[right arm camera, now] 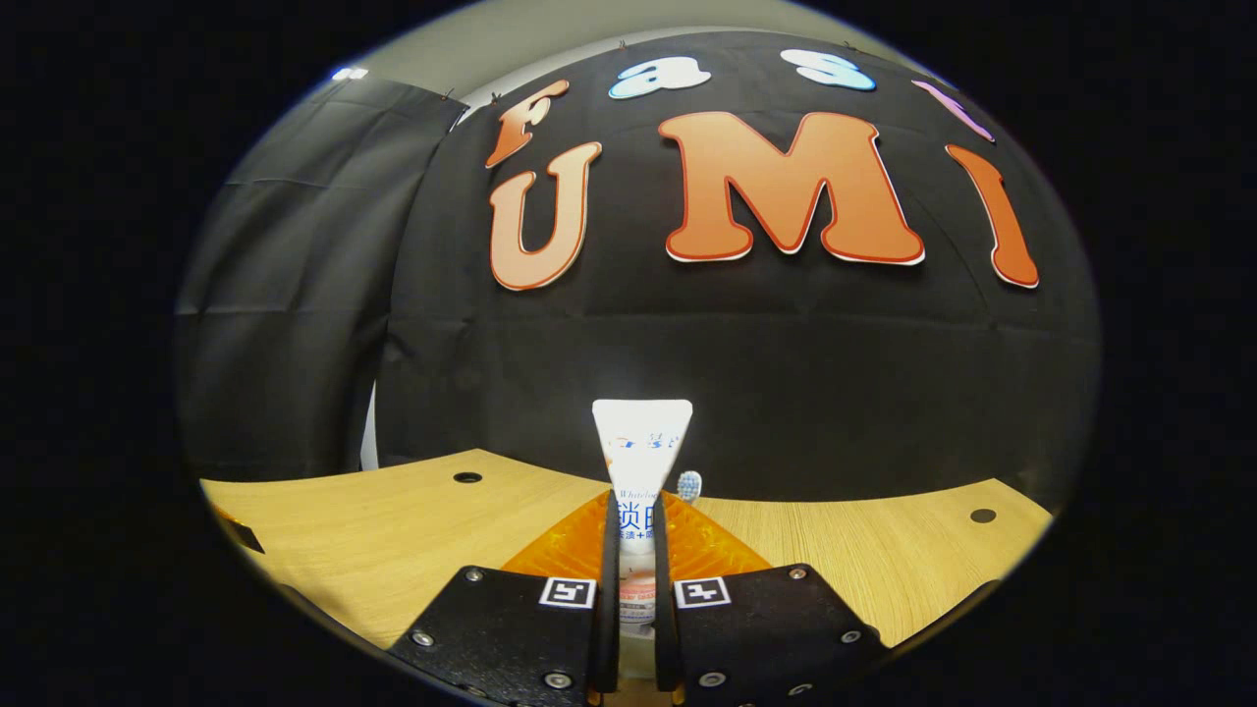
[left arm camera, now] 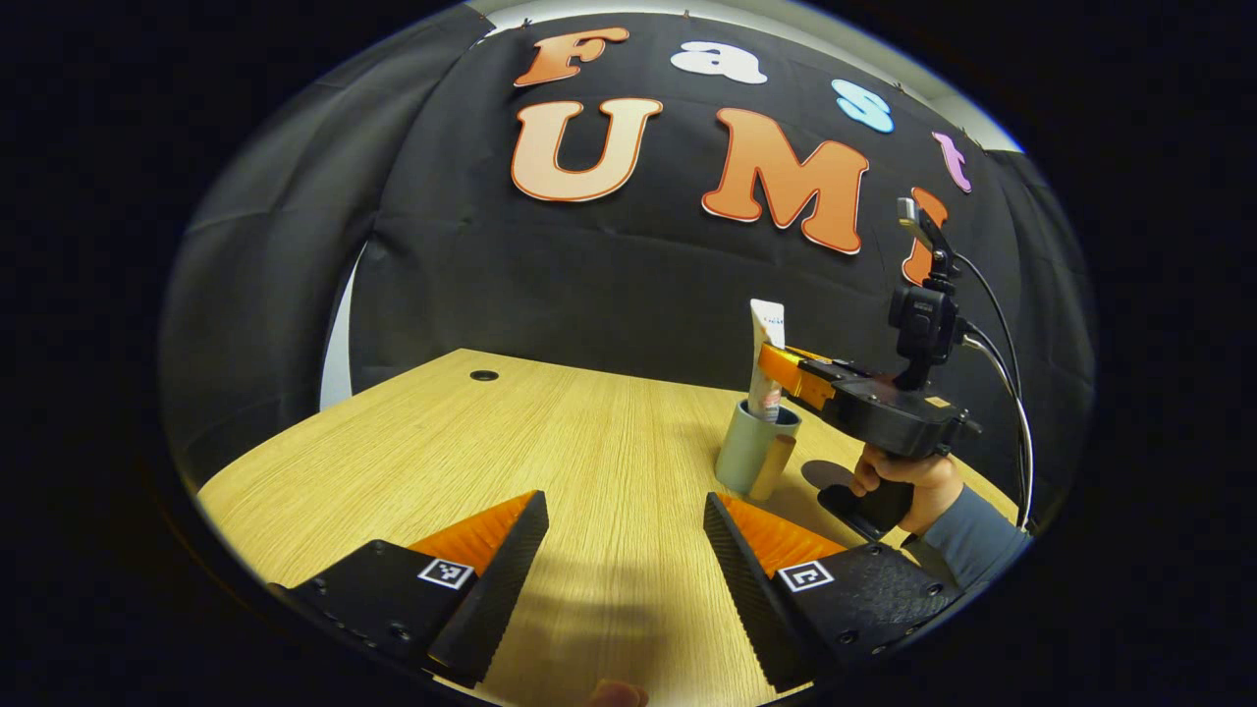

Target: Put the toothbrush and toothpaste on the desktop into the cup, then pick up the cup and place it on the coaster on the desktop.

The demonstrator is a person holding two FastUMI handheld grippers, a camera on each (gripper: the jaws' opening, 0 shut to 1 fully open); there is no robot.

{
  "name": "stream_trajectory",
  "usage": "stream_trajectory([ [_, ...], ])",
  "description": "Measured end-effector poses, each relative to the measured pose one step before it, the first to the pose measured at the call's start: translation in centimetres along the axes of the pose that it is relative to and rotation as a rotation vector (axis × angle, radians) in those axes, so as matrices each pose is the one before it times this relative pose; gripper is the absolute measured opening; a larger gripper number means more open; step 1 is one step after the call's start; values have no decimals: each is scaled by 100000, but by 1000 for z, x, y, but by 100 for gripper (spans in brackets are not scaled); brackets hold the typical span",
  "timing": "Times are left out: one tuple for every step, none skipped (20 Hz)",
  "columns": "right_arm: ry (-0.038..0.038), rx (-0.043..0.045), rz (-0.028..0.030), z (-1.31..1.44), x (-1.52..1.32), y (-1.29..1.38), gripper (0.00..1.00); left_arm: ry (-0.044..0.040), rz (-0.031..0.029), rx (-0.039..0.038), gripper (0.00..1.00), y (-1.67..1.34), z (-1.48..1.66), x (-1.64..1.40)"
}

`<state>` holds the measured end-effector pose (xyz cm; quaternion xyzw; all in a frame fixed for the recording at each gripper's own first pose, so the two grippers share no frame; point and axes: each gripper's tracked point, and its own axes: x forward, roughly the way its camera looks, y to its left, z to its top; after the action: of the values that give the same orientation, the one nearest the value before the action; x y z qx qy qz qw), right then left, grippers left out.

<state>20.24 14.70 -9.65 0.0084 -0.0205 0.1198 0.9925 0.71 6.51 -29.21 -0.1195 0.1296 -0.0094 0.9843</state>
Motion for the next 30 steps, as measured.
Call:
stream_trajectory([
  [908, -873, -131, -428, -88, 31, 16, 576, 155, -147, 96, -72, -268, 96],
  [765, -752, -105, -368, -132, -15, 17, 621, -79, -52, 96, -100, 3, 161],
  [669, -421, 51, -307, -195, 73, 17, 442, 99, -169, 96, 17, -274, -21],
  [782, -19, 363, -335, 22, 140, 18, 406, -141, -179, 96, 28, -58, 77],
  [606, -77, 308, -292, -256, 73, 18, 464, 38, -126, 96, 45, -137, -35],
  [-594, -65, -232, 182, -185, 18, 18, 648, -205, -95, 96, -7, -160, 19],
  [107, 148, 194, 121, -97, 69, 19, 532, -122, -96, 96, -28, -137, 94],
  [11, -274, 181, 70, -60, -92, 20, 404, -262, -209, 96, -148, -284, 0],
  [-97, -416, -168, 138, -160, -128, 20, 30, -165, -222, 96, -237, -232, -86],
  [-358, -317, -170, 243, -286, -110, 23, -45, -230, -80, 96, -113, -242, -46],
  [-407, 48, -365, 352, -263, -242, 25, -8, -180, -138, 96, -158, -69, 35],
  [-758, 181, 41, 529, -180, -96, 29, 98, -313, -218, 96, -111, -77, 4],
  [-638, 71, -436, 427, -385, -226, 30, 211, -399, -365, 96, -121, -85, -54],
  [-855, 85, -221, 420, -287, -337, 32, 59, -623, -590, 96, -245, -7, 32],
  [-832, -46, -412, 487, -370, -321, 29, 30, -461, -567, 96, -383, 220, 20],
  [-654, -244, -249, 460, -473, -301, 34, -259, -559, -257, 96, -473, 258, 169],
  [-557, -690, -76, 542, -511, -315, 36, -243, -540, 423, 96, -536, 417, 163],
  [-435, -934, -330, 459, -526, -475, 42, -247, -627, 893, 96, -491, 473, 218],
  [-794, -708, -43, 462, -598, -418, 45, -175, -782, 900, 96, -657, 459, 432],
  [-1076, -483, 170, 631, -721, -328, 50, -303, -843, 924, 96, -644, 641, 397],
  [-610, -529, 455, 557, -670, -255, 55, -325, -838, 966, 96, -706, 678, 285],
  [-335, -466, 464, 345, -494, -338, 63, -246, -1001, 819, 96, -682, 520, 551],
  [662, -709, 317, 208, -616, -288, 66, 370, -764, 895, 96, -628, 484, 503],
  [538, -413, 357, 307, -697, -372, 74, 788, -746, 1071, 96, -635, 206, 503],
  [703, -203, -86, 186, -678, -374, 77, 1044, -773, 1299, 96, -764, 325, 737],
  [1033, -26, -793, 49, -613, -619, 83, 1192, -873, 1088, 96, -667, 177, 552],
  [652, 453, -1222, 204, -679, -607, 86, 1561, -916, 957, 96, -751, 227, 754],
  [1070, 1133, -2379, 143, -510, -898, 89, 1654, -996, 1233, 96, -679, 225, 745],
  [596, 1460, -953, 224, -546, -605, 89, 1016, -599, 1317, 96, -716, 301, 905],
  [675, 827, -199, -112, -383, -462, 90, 102, -251, 982, 96, -542, 626, 823],
])
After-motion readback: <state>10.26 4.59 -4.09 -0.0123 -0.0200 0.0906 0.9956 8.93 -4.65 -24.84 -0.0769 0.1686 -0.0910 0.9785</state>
